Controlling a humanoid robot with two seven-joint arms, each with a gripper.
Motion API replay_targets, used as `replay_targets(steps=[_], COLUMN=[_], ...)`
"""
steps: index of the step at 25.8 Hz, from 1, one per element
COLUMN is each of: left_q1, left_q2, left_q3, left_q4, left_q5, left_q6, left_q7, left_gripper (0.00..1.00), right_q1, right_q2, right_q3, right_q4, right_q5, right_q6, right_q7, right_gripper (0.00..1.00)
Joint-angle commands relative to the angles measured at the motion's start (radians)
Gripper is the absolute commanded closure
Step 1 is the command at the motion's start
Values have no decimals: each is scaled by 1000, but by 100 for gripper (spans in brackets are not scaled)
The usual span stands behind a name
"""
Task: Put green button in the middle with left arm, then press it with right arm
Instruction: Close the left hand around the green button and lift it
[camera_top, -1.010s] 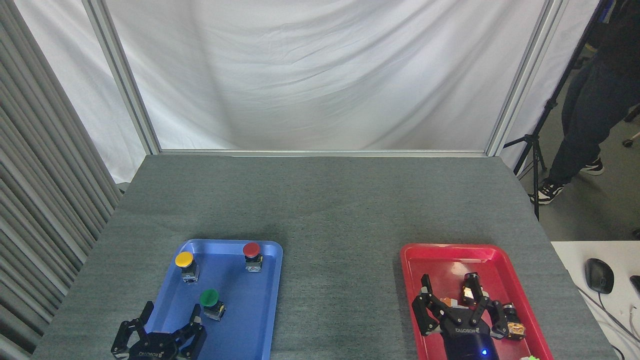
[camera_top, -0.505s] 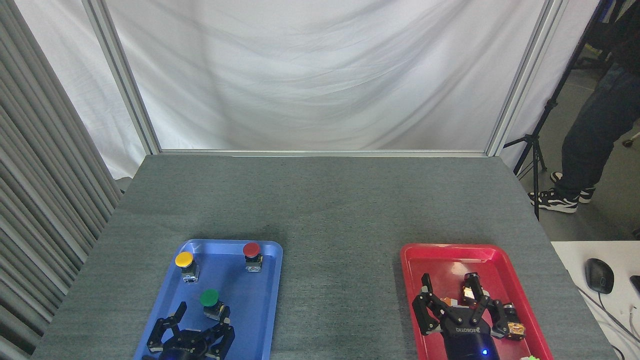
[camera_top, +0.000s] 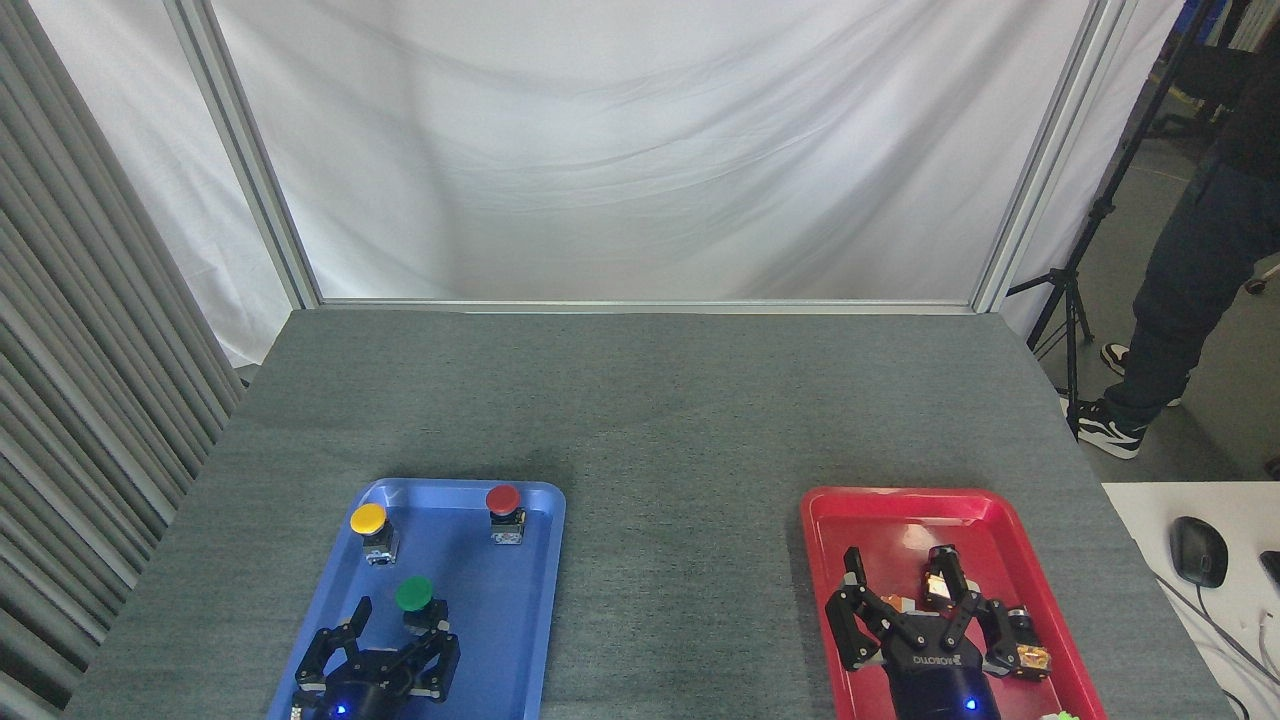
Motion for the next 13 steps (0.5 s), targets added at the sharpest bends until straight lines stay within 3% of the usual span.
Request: replay_targets(steps=[1, 5, 8, 13], left_q1=[-1, 10, 13, 13], left_q2=[-1, 8, 13, 27], left_q3=[-2, -6, -6, -6], left_q4=[10, -3, -9, -109], left_q5=[1, -7, -7, -5], left_q6=[3, -31, -122, -229], left_q7=[-4, -8, -2, 28], left_gripper=[38, 73, 99, 100], right_q1=[1, 4, 4, 5], right_q2=[0, -3, -3, -3], right_q3=[0, -2, -3, -3], right_q4=[0, 0, 0, 0], right_q5=[0, 0, 0, 0], right_q6=[2, -1, -3, -1], right_q7=[0, -1, -1, 0], right_gripper=[0, 0, 0, 0])
